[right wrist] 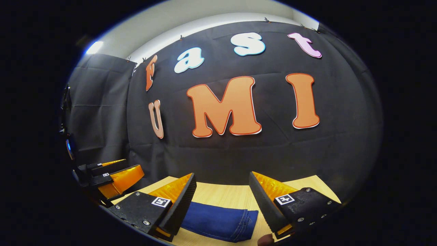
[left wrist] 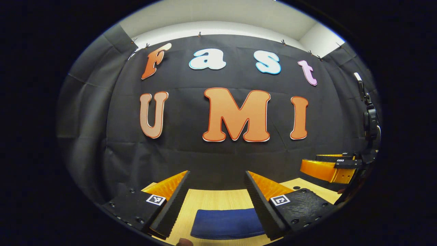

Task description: Grasp the waist and the cuffs of the jeans and fold them to make the two legs overlap; first hold the waist and fold one-third of the jeans toward the cuffs, then hold the cuffs and fold the remaining one-third in the same direction to finish folding.

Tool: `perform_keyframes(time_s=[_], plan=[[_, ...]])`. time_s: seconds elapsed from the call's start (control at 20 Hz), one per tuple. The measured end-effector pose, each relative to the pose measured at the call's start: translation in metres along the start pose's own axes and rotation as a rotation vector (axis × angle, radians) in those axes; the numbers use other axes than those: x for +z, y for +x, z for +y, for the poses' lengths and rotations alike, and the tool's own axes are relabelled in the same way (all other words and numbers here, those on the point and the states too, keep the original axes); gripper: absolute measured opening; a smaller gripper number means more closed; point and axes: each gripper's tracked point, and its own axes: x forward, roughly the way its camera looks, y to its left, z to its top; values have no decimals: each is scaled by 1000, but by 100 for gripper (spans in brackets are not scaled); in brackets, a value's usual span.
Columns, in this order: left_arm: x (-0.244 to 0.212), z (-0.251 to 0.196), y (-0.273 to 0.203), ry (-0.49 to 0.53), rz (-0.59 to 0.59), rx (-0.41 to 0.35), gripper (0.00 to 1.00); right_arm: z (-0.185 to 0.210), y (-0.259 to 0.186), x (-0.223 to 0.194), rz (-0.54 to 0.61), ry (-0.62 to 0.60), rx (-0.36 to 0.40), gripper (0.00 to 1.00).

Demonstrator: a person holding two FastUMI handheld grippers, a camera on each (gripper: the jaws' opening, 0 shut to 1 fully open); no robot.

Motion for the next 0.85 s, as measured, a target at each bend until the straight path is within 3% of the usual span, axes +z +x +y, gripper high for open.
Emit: perform_keyframes(time_s=[0.3, 0.65, 0.7, 0.85], plan=[[-7, 6, -4, 17, 24, 31, 94, 11, -2, -4, -7, -44, 29, 95], [-7, 26, -7, 8, 25, 81, 94, 20, -1, -21, 73, -3, 73, 96], [-5, 26, -5, -11, 18, 66, 96, 20, 1, -18, 59, 10, 71, 96], [-9, 23, -2, -34, 21, 38, 93, 19, 3, -13, 35, 9, 68, 95]])
